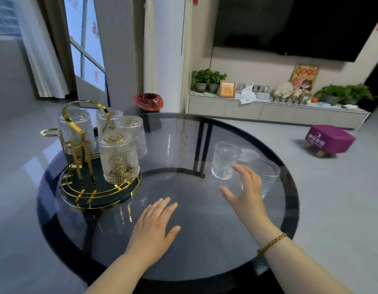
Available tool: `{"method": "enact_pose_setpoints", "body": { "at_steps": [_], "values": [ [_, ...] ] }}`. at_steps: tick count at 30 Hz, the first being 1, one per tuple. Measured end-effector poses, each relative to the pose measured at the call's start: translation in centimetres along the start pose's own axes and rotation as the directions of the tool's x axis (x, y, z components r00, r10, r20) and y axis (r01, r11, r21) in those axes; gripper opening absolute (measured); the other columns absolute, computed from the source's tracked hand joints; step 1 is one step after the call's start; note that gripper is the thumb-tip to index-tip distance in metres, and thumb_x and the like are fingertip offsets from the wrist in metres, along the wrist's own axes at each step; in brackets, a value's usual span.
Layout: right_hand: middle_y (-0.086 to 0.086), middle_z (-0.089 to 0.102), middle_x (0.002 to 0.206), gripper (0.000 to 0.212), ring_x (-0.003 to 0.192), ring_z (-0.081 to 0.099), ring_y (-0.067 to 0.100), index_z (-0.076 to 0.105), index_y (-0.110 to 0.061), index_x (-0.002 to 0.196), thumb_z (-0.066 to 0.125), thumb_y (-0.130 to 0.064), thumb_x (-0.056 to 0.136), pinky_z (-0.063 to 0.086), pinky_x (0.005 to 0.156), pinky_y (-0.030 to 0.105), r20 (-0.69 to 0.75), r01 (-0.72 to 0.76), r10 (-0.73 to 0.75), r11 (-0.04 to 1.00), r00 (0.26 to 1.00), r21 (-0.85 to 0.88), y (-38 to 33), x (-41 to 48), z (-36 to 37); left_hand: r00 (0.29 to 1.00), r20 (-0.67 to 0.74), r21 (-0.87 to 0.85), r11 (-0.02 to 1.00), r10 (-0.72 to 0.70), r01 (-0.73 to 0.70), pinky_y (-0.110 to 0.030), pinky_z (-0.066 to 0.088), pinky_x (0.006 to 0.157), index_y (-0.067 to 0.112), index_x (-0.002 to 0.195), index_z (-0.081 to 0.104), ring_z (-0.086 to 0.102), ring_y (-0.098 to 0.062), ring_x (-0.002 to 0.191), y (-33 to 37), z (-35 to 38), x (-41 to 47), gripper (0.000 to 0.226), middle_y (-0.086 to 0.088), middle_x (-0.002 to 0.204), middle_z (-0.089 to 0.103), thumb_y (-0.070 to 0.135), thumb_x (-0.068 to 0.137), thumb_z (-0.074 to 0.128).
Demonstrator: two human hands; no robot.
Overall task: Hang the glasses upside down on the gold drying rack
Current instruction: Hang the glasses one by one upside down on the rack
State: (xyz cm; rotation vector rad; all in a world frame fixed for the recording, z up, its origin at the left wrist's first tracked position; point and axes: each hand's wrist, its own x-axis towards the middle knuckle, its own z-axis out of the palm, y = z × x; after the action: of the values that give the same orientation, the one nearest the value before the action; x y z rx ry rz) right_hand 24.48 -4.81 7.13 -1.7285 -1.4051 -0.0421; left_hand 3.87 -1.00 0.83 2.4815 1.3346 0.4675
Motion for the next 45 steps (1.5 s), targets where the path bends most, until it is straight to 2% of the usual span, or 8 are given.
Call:
{"method": "enact_pose_setpoints", "body": {
  "at_steps": [3, 9, 15, 24, 30, 34, 38, 45],
  "values": [
    [0.019, 0.051, 0.12, 0.059, 0.113, 0.043, 0.028, 0.051, -0.004, 0.115, 0.076, -0.011, 0.062, 0.029, 0.097, 0.035, -0.13, 0.033, -0.041, 0.998, 0.991, -0.06, 1.6, -1.7, 0.0, 0.999, 0.044, 0.07, 0.998, -0.012, 0.008, -0.029, -0.006, 0.113, 0.031, 0.14, 0.007, -0.001, -0.008, 0.14, 0.1, 0.7, 0.8, 0.057, 0.009, 0.153, 0.007, 0.049, 0.091, 0.03],
    [0.013, 0.019, 0.147, 0.093, 0.135, 0.014, 0.023, 0.017, -0.012, 0.136, 0.075, -0.023, 0.064, 0.008, 0.106, 0.022, -0.291, -0.36, 0.376, 0.927, 0.88, 0.107, 5.0, -2.0, -0.3, 0.997, 0.068, 0.114, 0.993, -0.028, 0.02, -0.029, -0.001, 0.114, 0.032, 0.139, 0.015, 0.003, -0.009, 0.14, 0.2, 1.0, 0.9, 0.055, 0.008, 0.153, 0.011, 0.052, 0.09, 0.029],
    [0.015, 0.019, 0.149, 0.111, 0.137, 0.017, 0.028, -0.002, -0.011, 0.139, 0.076, -0.033, 0.062, 0.011, 0.114, 0.041, -0.172, -0.594, 0.61, 0.792, 0.773, 0.141, 7.4, -0.5, 0.0, 0.996, 0.082, 0.108, 0.994, -0.035, 0.026, -0.03, -0.001, 0.114, 0.032, 0.139, 0.015, 0.003, -0.009, 0.14, 0.4, 0.8, 1.0, 0.054, 0.008, 0.153, 0.01, 0.051, 0.09, 0.03],
    [0.013, 0.033, 0.144, 0.104, 0.136, 0.023, 0.022, -0.001, -0.013, 0.138, 0.069, -0.042, 0.067, -0.001, 0.112, 0.043, -0.16, -0.696, 0.687, 0.718, 0.709, -0.004, 8.9, 1.5, 1.6, 0.996, 0.081, 0.104, 0.994, -0.042, 0.034, -0.03, -0.002, 0.114, 0.034, 0.138, 0.015, 0.002, -0.007, 0.14, 0.4, 0.9, 1.0, 0.053, 0.01, 0.153, 0.01, 0.051, 0.09, 0.03],
    [0.016, 0.049, 0.131, 0.086, 0.129, 0.035, 0.029, 0.02, -0.005, 0.132, 0.069, -0.036, 0.068, 0.009, 0.115, 0.038, -0.18, -0.687, 0.682, 0.725, 0.708, 0.045, 9.2, 1.5, 1.7, 0.995, 0.087, 0.116, 0.993, -0.045, 0.034, -0.03, -0.002, 0.114, 0.034, 0.138, 0.015, 0.002, -0.008, 0.14, 0.5, 0.9, 1.0, 0.053, 0.01, 0.153, 0.01, 0.051, 0.09, 0.03],
    [0.013, 0.047, 0.132, 0.081, 0.12, 0.043, 0.033, 0.024, -0.01, 0.13, 0.07, -0.029, 0.067, 0.039, 0.096, 0.042, -0.182, -0.653, 0.668, 0.744, 0.721, 0.144, 8.9, 1.2, 1.4, 0.995, 0.079, 0.114, 0.992, -0.053, 0.044, -0.031, -0.002, 0.114, 0.034, 0.138, 0.016, 0.002, -0.008, 0.14, 0.5, 1.0, 0.9, 0.053, 0.01, 0.153, 0.011, 0.051, 0.09, 0.03],
    [0.009, 0.044, 0.132, 0.078, 0.118, 0.045, 0.028, 0.025, -0.011, 0.129, 0.071, -0.025, 0.067, 0.039, 0.09, 0.035, -0.16, -0.547, 0.579, 0.812, 0.8, 0.204, 7.5, 0.9, 1.0, 0.997, 0.06, 0.124, 0.992, -0.047, 0.039, -0.032, -0.001, 0.115, 0.032, 0.139, 0.018, 0.005, -0.009, 0.14, 0.7, 1.1, 0.9, 0.052, 0.009, 0.153, 0.014, 0.049, 0.091, 0.03],
    [-0.007, 0.04, 0.113, 0.069, 0.096, 0.037, -0.002, 0.038, -0.018, 0.12, 0.074, -0.017, 0.061, 0.028, 0.069, -0.009, -0.068, -0.245, 0.274, 0.93, 0.959, 0.275, 3.6, 1.3, -1.2, 0.996, 0.023, 0.039, 0.996, -0.083, 0.082, -0.029, 0.001, 0.114, 0.028, 0.139, 0.018, 0.011, -0.008, 0.139, 0.7, 0.8, 0.7, 0.056, 0.007, 0.151, 0.021, 0.046, 0.09, 0.038]
  ]
}}
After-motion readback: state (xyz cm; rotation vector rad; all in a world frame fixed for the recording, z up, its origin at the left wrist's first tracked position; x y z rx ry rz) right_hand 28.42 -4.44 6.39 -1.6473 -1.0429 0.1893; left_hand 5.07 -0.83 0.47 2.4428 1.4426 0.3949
